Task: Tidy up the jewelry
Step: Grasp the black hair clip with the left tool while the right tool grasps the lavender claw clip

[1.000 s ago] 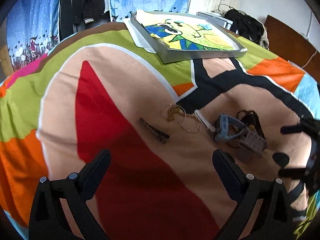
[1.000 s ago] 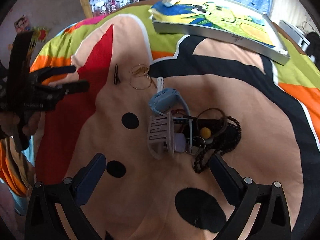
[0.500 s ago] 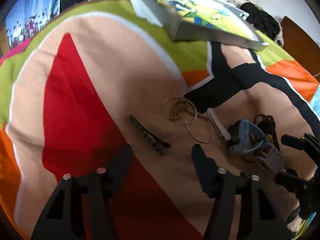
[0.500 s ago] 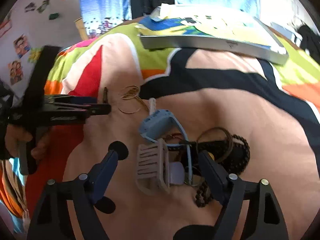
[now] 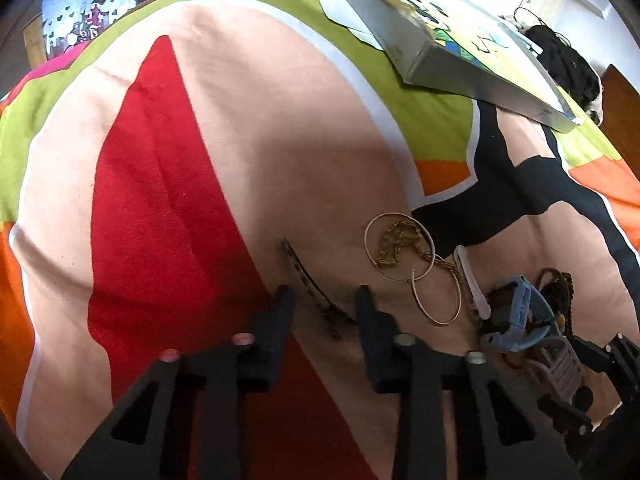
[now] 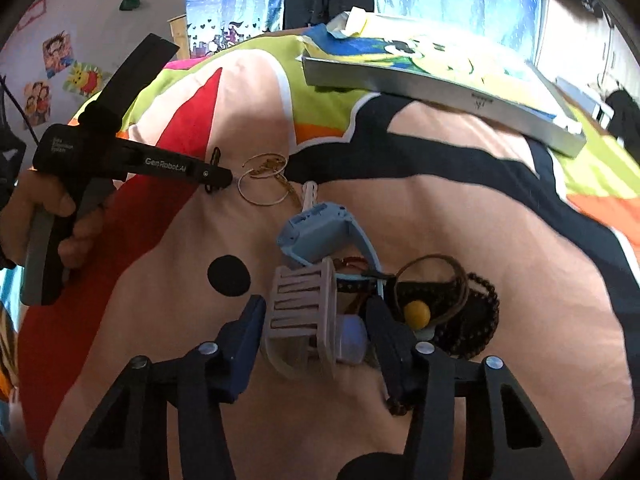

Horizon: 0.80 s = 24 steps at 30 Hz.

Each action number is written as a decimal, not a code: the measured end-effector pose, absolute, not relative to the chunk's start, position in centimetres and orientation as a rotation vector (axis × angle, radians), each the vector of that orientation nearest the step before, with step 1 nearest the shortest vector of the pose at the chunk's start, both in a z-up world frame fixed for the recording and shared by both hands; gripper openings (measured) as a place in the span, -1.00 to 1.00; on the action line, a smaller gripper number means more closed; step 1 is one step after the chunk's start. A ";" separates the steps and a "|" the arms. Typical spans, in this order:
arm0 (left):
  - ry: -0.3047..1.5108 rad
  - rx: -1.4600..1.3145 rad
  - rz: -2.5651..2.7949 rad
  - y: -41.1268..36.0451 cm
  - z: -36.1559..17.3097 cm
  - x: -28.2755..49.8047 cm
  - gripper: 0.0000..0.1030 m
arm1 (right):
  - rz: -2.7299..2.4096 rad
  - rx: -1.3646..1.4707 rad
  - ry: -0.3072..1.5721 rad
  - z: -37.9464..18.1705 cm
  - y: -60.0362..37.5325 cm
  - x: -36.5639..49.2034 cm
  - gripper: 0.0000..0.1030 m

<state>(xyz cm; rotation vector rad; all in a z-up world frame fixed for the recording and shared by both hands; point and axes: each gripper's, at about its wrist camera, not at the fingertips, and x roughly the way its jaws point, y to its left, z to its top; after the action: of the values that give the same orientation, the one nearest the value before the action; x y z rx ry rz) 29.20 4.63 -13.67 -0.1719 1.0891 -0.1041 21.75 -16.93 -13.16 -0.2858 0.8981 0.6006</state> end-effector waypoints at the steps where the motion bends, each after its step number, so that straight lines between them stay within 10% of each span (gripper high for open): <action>1: 1.092 -0.168 -0.103 4.7 -13.7 29.1 -0.70 | 0.600 -0.296 0.889 -13.1 -16.8 21.7 -0.12; 24: 1.082 -0.061 -0.333 -1.0 -11.9 25.0 -0.83 | 0.627 -0.265 0.894 -11.6 -16.4 21.6 -0.44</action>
<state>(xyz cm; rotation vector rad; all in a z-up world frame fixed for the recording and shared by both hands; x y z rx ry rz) 25.03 -1.03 -11.91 -0.0605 1.0820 -0.3332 21.57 -16.43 -11.59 -0.2654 0.8941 0.6272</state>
